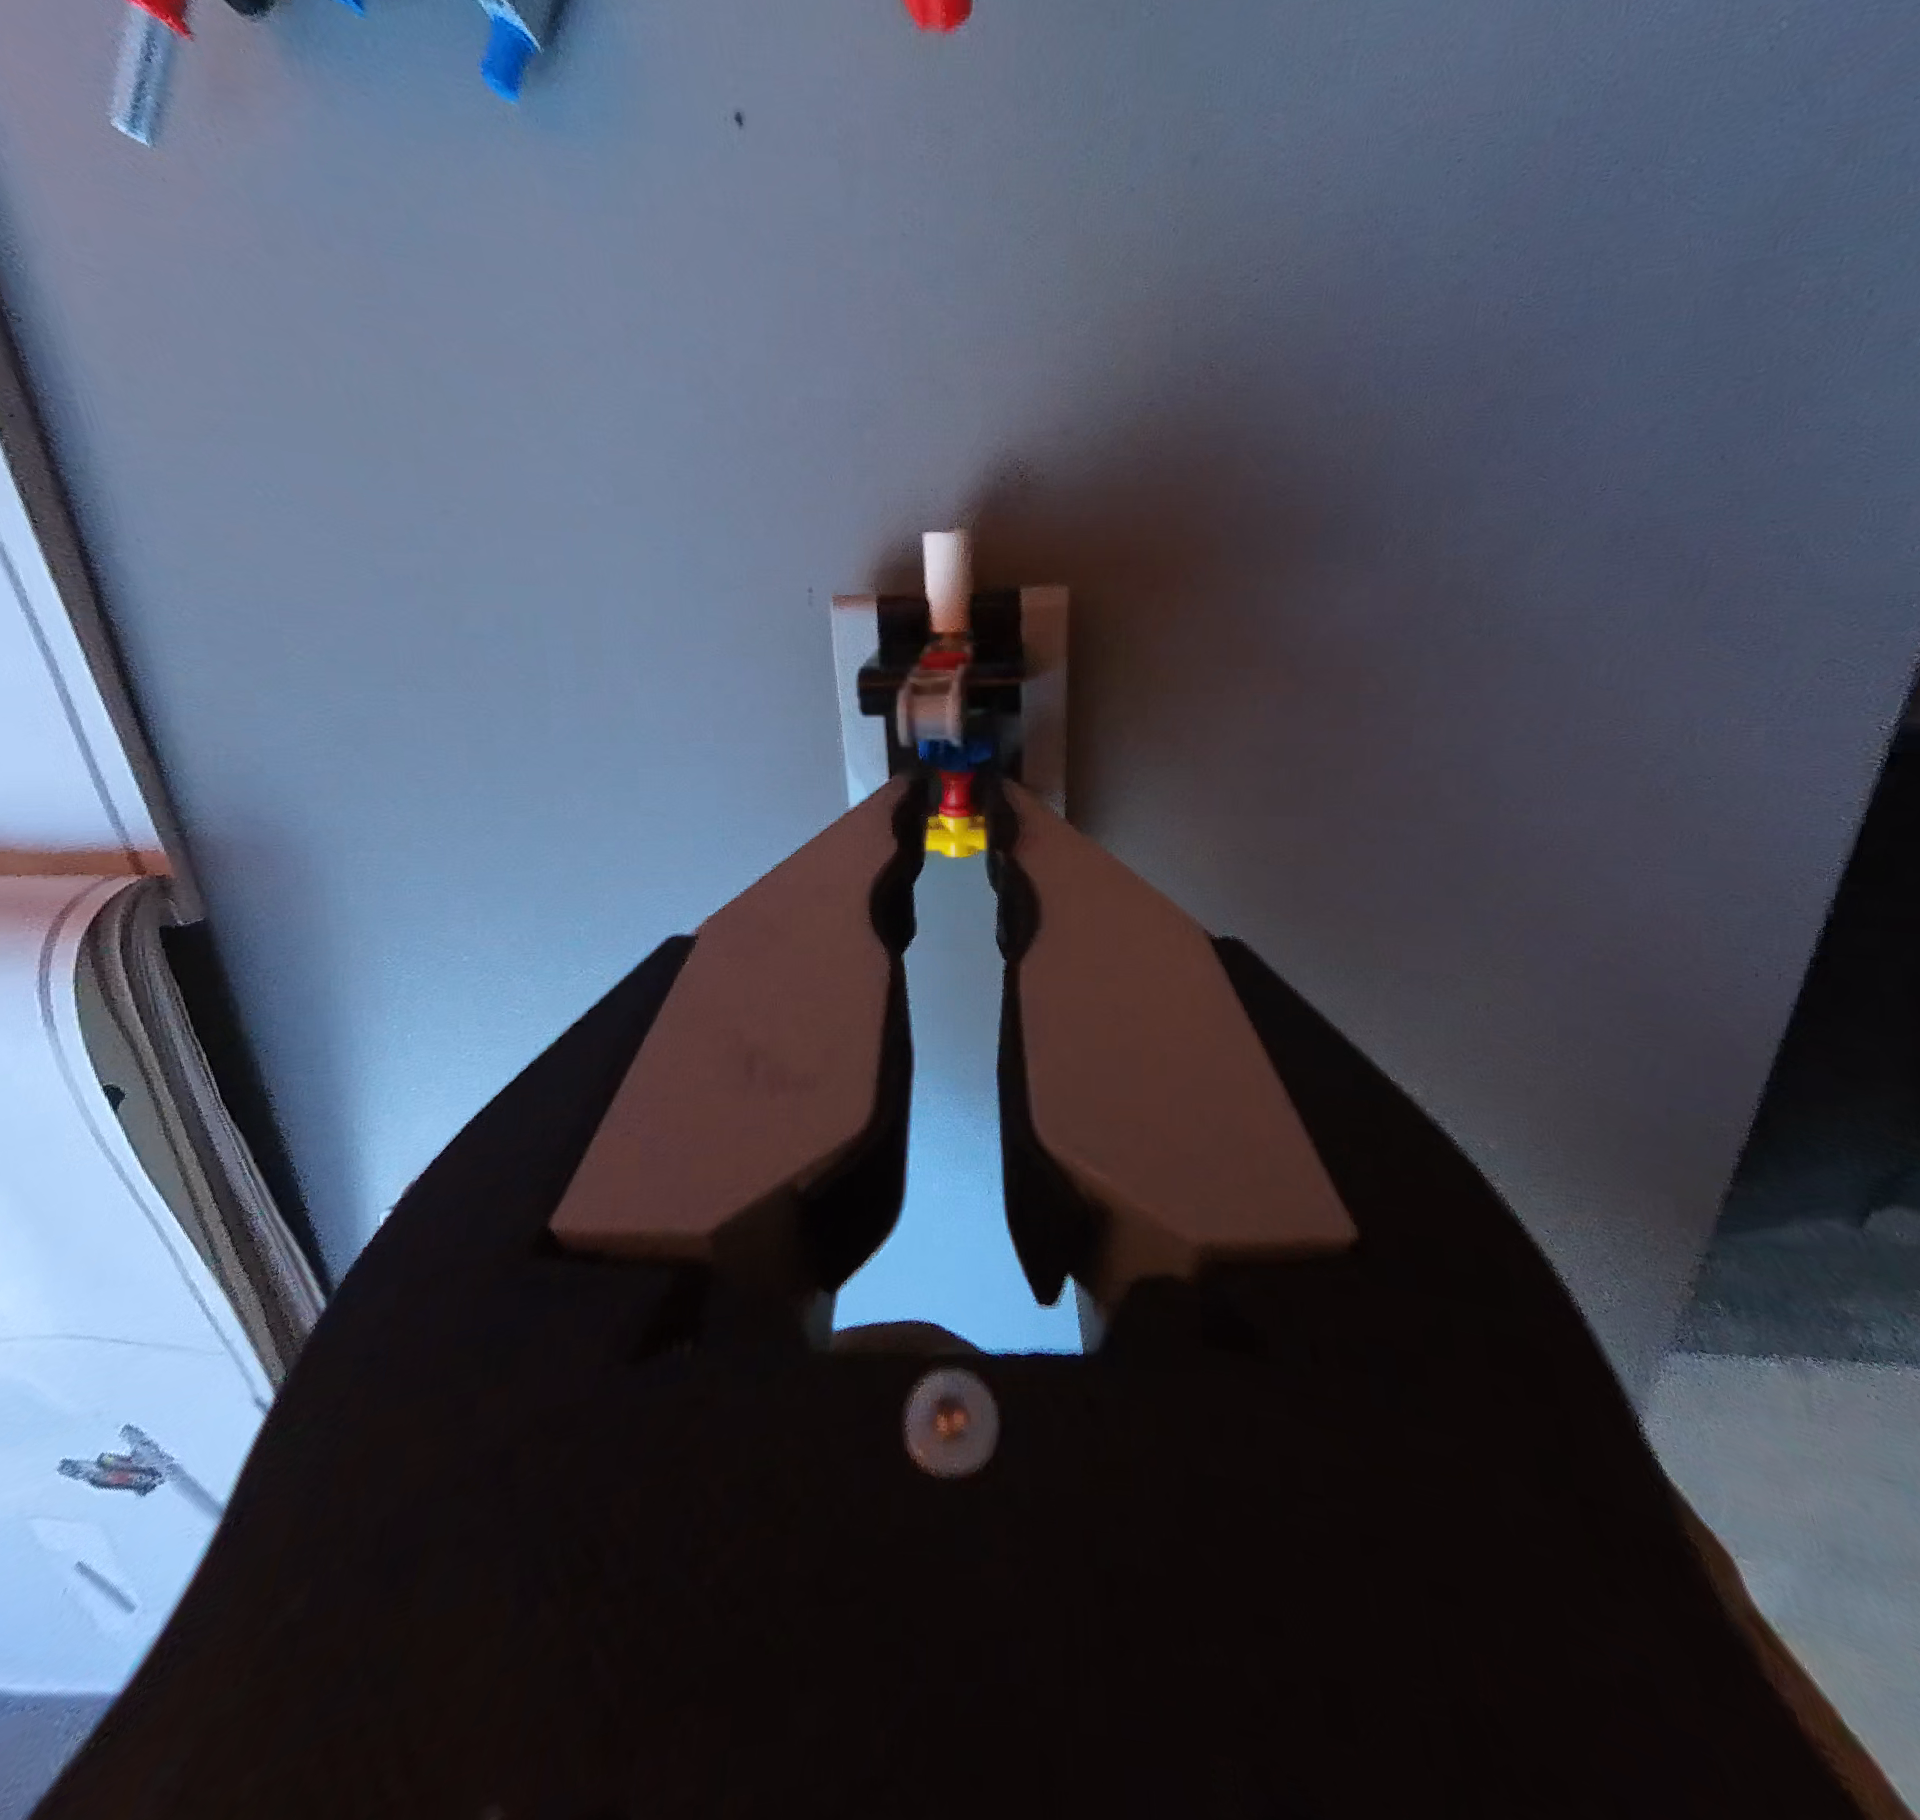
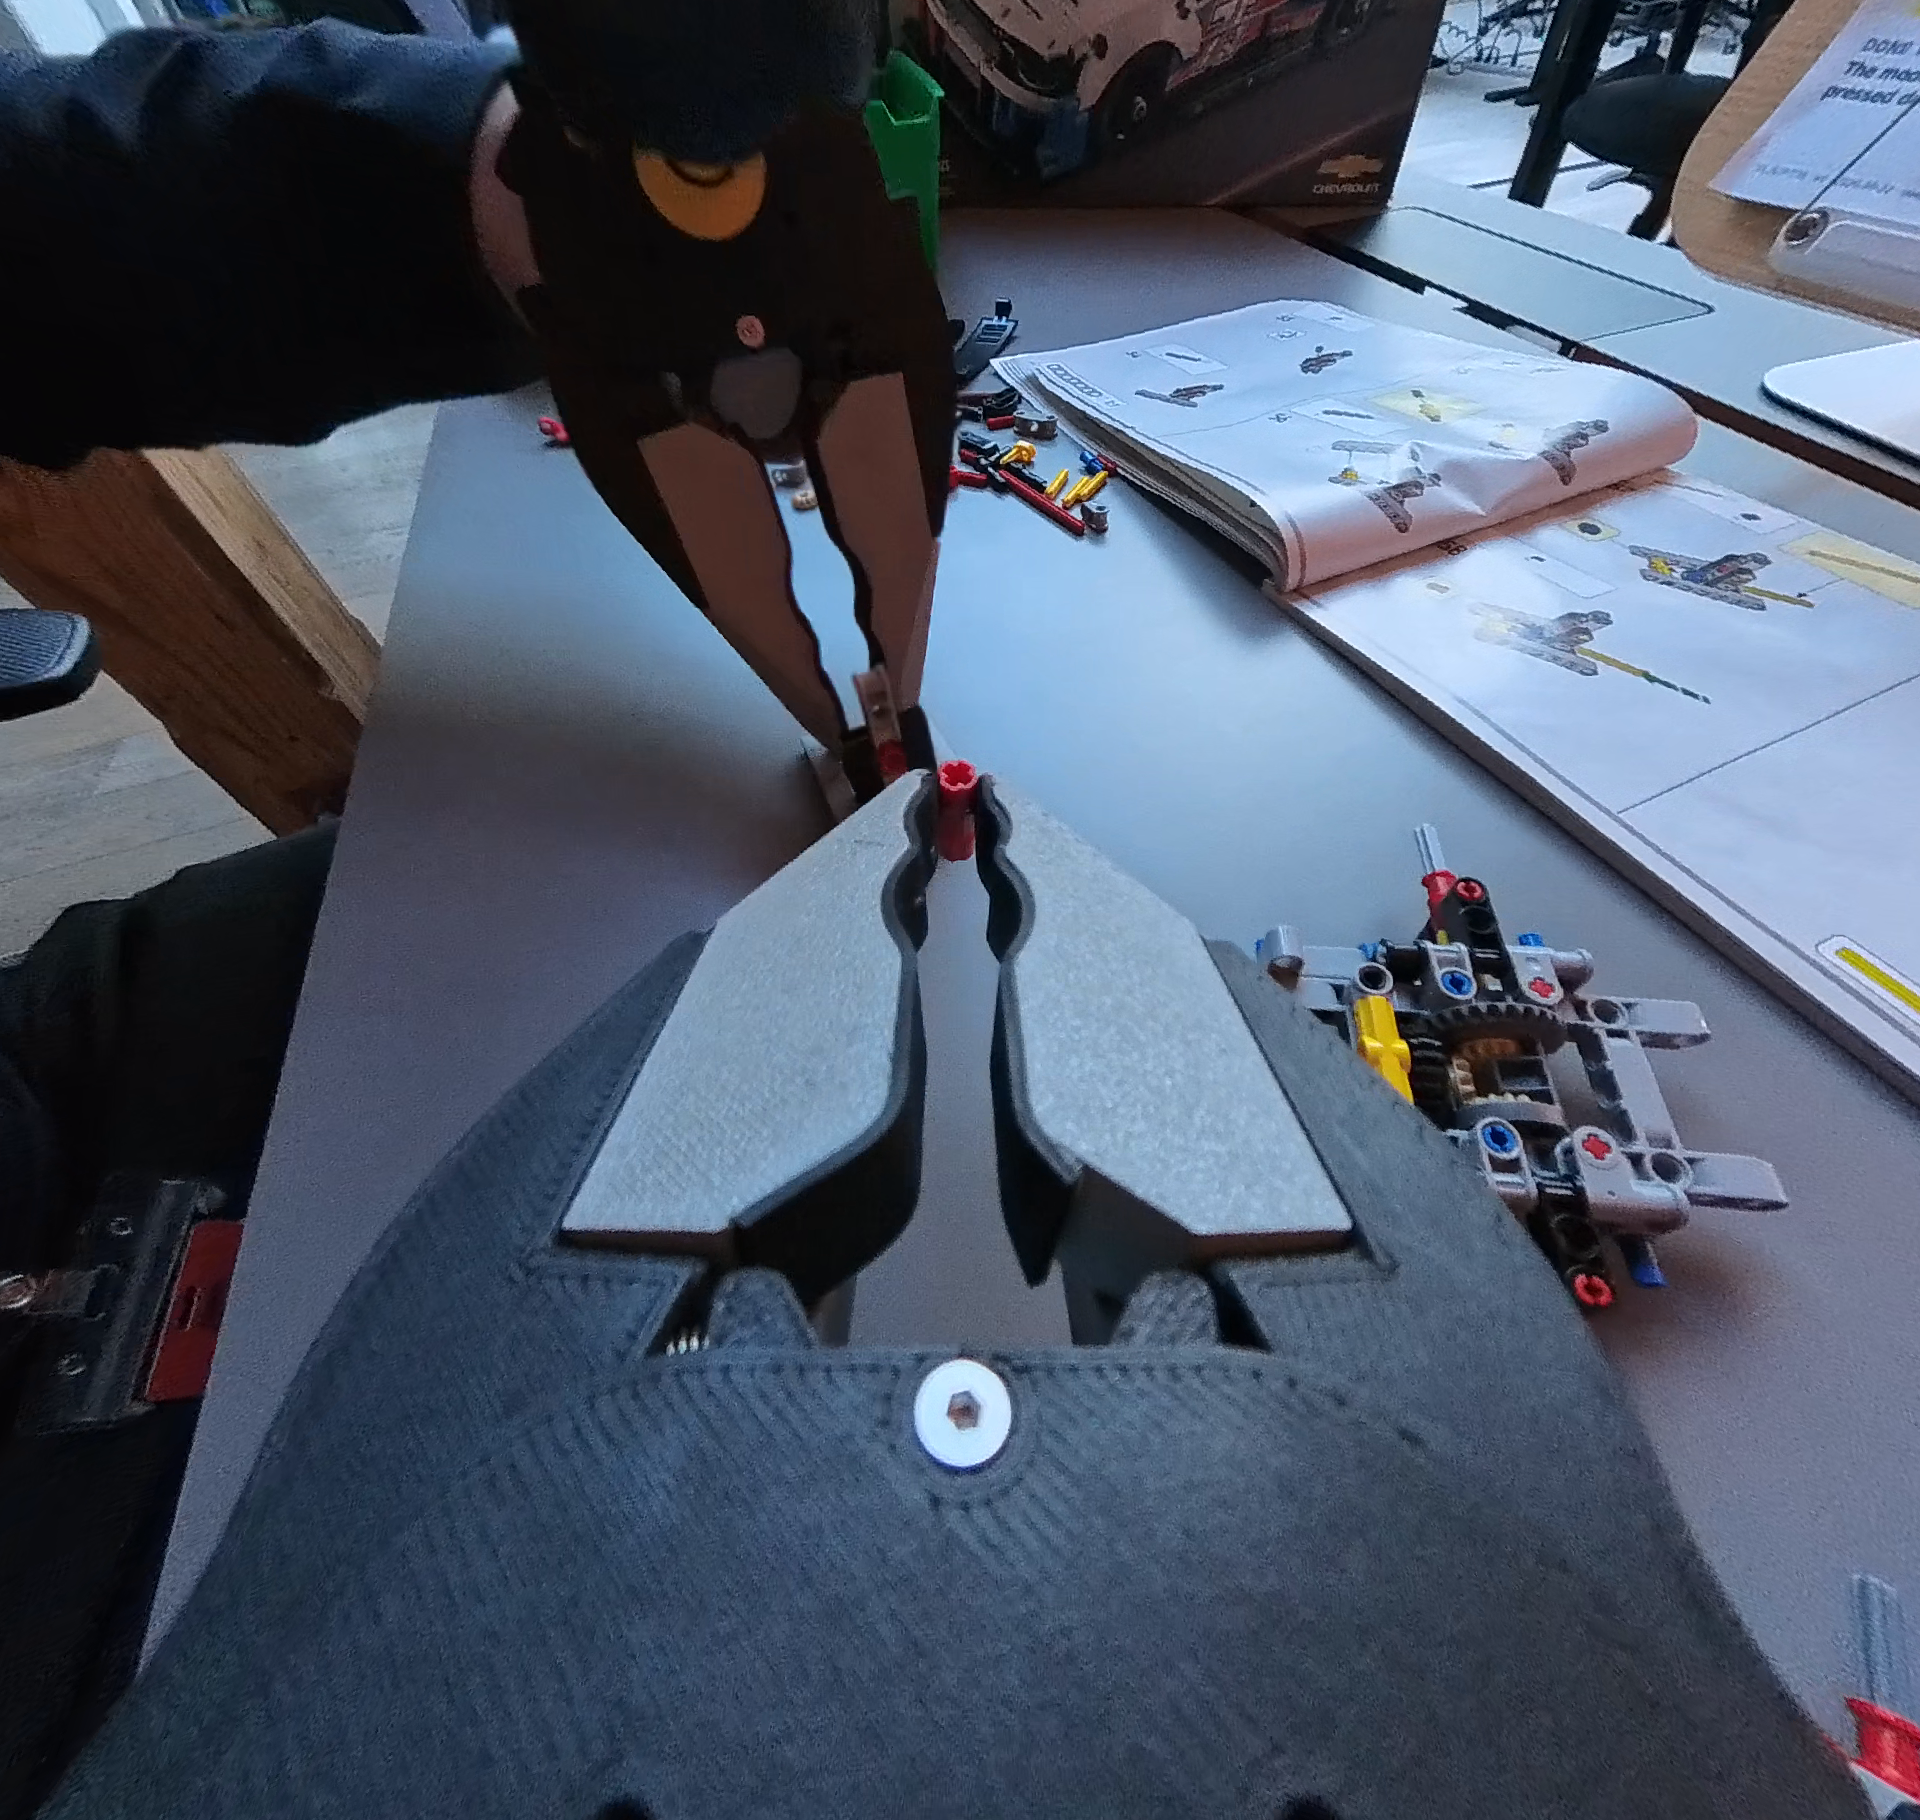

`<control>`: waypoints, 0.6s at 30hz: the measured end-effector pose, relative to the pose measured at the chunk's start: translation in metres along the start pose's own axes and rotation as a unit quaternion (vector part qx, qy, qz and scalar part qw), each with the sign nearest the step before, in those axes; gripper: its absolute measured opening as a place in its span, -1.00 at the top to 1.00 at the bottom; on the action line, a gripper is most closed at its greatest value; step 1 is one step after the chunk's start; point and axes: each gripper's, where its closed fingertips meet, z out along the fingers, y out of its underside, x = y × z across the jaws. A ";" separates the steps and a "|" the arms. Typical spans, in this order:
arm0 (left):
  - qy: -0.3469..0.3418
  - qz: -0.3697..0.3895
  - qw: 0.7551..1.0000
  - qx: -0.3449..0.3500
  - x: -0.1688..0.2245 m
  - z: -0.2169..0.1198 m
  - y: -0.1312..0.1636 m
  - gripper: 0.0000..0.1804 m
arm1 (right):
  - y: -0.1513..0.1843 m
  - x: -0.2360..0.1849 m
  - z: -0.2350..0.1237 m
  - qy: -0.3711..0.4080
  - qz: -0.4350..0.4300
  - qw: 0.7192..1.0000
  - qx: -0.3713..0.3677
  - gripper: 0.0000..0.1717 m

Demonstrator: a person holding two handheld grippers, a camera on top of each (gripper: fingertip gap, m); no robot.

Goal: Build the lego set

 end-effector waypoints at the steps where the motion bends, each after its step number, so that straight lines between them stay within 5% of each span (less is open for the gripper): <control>1: 0.001 0.003 1.000 -0.012 0.000 0.002 0.002 0.94 | -0.001 0.000 -0.001 -0.002 0.001 1.000 0.003 0.97; 5: 0.004 0.001 1.000 0.011 0.001 0.004 -0.008 0.95 | -0.004 -0.003 -0.002 -0.011 0.006 1.000 0.010 0.97; 10: -0.055 -0.043 0.986 0.150 -0.007 -0.003 -0.030 0.96 | -0.012 -0.007 -0.007 -0.017 0.008 0.999 0.035 0.97; 13: -0.050 -0.088 0.945 0.312 0.000 -0.031 -0.055 0.96 | -0.021 -0.008 -0.013 -0.033 0.033 0.997 0.066 0.97; 16: -0.067 -0.101 0.907 0.404 0.001 -0.052 -0.062 0.96 | -0.024 -0.007 -0.014 -0.036 0.054 0.995 0.078 0.97; 18: -0.049 -0.103 0.863 0.492 0.008 -0.077 -0.071 0.96 | -0.037 -0.009 -0.019 -0.042 0.062 0.991 0.109 0.97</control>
